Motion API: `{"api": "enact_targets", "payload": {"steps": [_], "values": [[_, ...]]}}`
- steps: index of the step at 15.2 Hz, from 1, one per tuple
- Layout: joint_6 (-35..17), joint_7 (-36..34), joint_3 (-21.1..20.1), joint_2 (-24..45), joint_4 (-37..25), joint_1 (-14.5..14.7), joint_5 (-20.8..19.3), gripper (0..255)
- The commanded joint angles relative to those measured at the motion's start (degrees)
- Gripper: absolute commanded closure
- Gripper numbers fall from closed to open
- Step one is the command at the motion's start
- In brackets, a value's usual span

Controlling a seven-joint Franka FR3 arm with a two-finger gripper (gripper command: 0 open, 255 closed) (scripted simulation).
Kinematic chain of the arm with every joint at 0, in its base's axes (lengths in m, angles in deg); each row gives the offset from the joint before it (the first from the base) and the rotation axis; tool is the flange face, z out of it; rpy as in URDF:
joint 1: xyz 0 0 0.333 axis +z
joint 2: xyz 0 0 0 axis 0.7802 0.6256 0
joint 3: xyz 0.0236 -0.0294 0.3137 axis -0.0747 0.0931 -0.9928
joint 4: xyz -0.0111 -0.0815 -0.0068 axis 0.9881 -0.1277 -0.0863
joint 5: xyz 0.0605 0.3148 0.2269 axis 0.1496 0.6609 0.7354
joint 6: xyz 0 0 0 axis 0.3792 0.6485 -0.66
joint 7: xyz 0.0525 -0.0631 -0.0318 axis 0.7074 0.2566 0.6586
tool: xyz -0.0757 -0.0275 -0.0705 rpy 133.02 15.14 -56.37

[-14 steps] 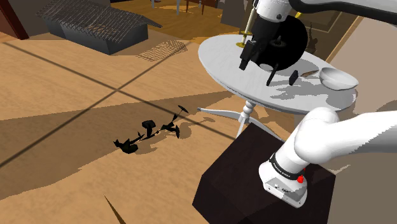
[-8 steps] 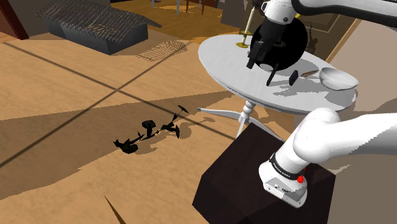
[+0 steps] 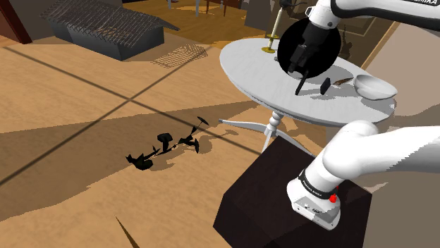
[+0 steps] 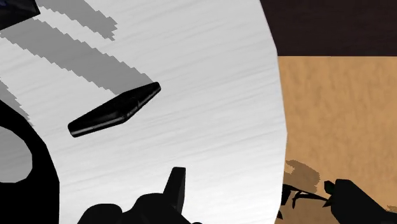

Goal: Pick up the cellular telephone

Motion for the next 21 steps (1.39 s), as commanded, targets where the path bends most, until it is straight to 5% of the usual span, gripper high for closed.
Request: {"api": "enact_targets", "payload": {"steps": [1, 8, 17, 18, 21], "values": [[-0.6, 2.2, 2.7, 0.0, 0.3, -1.2, -1.5, 0], [-3.7, 9.7, 12.4, 4.2, -2.5, -3.7, -5.4, 0], [-9.2, 9.6, 13.8, 3.8, 3.4, -4.3, -6.7, 0], [-9.3, 9.6, 13.8, 4.0, 3.3, -4.3, -6.6, 255], [-9.2, 9.6, 13.8, 3.8, 3.4, -4.3, -6.6, 255]]}}
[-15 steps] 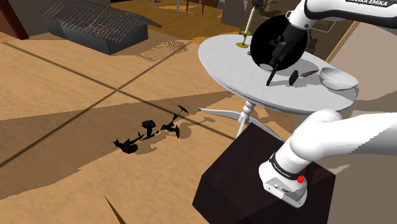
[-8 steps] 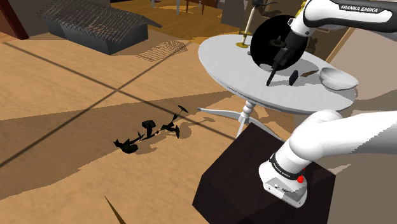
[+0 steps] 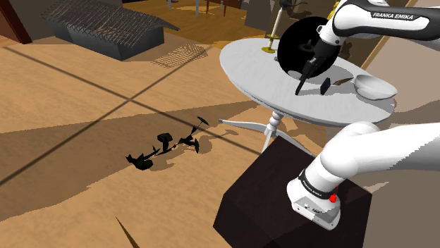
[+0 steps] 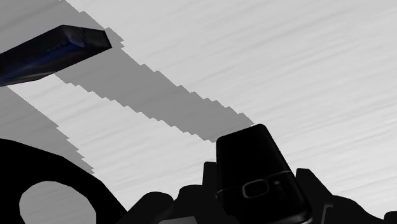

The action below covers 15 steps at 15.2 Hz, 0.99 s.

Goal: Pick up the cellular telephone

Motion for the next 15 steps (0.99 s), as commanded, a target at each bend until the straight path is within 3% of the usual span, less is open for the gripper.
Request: {"api": "enact_targets", "payload": {"steps": [1, 6, 15], "values": [[0.0, 0.0, 0.0, 0.0, 0.1, 0.0, 0.0, 255], [0.0, 0.0, 0.0, 0.0, 0.1, 0.0, 0.0, 255], [6.6, 0.1, -1.6, 0.5, -6.9, 0.7, 1.5, 255]]}}
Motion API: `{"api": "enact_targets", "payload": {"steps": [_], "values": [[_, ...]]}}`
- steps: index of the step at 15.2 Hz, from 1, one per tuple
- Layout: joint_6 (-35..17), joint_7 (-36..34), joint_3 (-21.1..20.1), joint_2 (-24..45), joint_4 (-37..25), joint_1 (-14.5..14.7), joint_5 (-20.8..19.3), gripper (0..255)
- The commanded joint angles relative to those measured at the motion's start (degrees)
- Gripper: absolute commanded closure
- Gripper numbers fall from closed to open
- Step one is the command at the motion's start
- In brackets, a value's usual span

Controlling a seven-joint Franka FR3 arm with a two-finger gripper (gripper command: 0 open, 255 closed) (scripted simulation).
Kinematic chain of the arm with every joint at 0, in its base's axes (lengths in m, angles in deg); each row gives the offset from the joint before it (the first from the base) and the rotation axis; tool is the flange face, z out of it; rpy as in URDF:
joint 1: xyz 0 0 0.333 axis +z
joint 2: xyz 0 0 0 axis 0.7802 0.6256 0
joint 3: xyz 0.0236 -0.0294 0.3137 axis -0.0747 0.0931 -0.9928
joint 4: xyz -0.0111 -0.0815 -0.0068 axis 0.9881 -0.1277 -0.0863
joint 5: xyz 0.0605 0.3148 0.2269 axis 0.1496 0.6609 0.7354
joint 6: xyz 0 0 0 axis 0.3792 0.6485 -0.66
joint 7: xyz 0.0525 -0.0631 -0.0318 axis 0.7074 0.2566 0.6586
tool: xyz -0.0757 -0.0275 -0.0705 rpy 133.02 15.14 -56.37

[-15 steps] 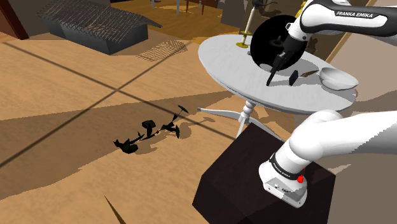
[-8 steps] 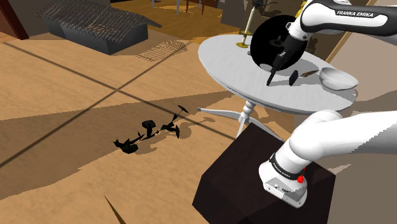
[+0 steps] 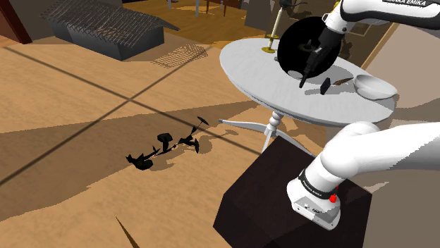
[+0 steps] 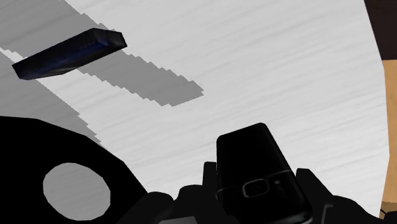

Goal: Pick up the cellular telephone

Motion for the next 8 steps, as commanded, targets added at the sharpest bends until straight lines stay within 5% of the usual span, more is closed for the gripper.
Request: {"api": "enact_targets", "payload": {"steps": [1, 8], "values": [[1.4, 0.1, -0.3, 0.3, -1.7, 0.2, 0.3, 255], [5.1, 0.2, -1.0, 1.1, -6.1, 0.7, 1.1, 255]]}}
